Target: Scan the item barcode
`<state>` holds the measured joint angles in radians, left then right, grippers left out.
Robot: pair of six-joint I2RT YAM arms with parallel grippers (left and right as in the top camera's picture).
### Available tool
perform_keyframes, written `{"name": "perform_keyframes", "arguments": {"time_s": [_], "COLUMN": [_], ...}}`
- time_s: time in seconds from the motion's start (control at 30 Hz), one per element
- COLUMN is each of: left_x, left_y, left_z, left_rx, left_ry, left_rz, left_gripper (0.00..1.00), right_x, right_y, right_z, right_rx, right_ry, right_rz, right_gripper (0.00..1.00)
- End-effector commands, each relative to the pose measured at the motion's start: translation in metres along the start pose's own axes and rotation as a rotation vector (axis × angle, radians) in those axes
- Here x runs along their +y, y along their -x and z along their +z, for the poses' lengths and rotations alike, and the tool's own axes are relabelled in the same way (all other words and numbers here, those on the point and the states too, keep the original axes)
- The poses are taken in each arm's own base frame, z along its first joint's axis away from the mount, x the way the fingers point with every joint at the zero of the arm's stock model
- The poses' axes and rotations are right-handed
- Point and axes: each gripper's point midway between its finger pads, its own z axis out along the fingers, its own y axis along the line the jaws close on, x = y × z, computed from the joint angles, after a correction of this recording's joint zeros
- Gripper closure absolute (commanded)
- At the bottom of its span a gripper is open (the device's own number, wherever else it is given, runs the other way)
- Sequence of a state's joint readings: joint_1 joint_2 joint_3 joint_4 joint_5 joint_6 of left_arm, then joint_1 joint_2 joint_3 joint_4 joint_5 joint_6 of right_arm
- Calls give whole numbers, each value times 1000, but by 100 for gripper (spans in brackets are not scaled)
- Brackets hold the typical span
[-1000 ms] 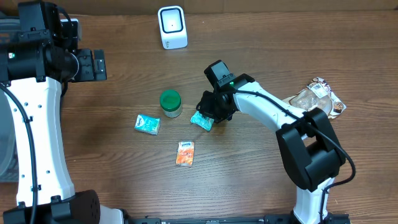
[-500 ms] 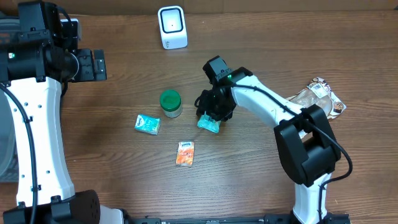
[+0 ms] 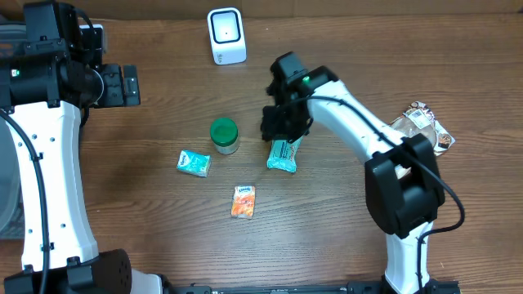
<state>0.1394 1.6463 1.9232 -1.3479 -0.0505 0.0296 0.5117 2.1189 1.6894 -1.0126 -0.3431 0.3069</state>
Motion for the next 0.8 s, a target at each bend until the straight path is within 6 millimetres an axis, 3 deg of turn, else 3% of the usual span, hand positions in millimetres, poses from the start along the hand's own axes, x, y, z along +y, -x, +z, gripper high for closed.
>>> {"name": "perform_keyframes", "arguments": {"time_s": [0.0,0.13,0.43,0.57,0.77], "left_x": [3,3,3,3,3], "left_y": [0,0,0,0,0], "left_z": [2,2,2,2,2], "left_rx": [6,6,6,6,6], "left_ry": [11,11,11,11,11], "left_rz": [13,12,13,13,12], "left_gripper": [1,1,1,0,0], "right_x": [14,-5,-82,-87,-84], "right_y": [-26,-38,-38,-29,-6], "right_z": [30,40,10,-5,-52], "right_rx": [74,101,135,131,15], "right_ry": [9,-101,-280,-225,-189], "right_rz": [-5,54,191,143,133], "right_gripper": [80,72,71,71,67]}}
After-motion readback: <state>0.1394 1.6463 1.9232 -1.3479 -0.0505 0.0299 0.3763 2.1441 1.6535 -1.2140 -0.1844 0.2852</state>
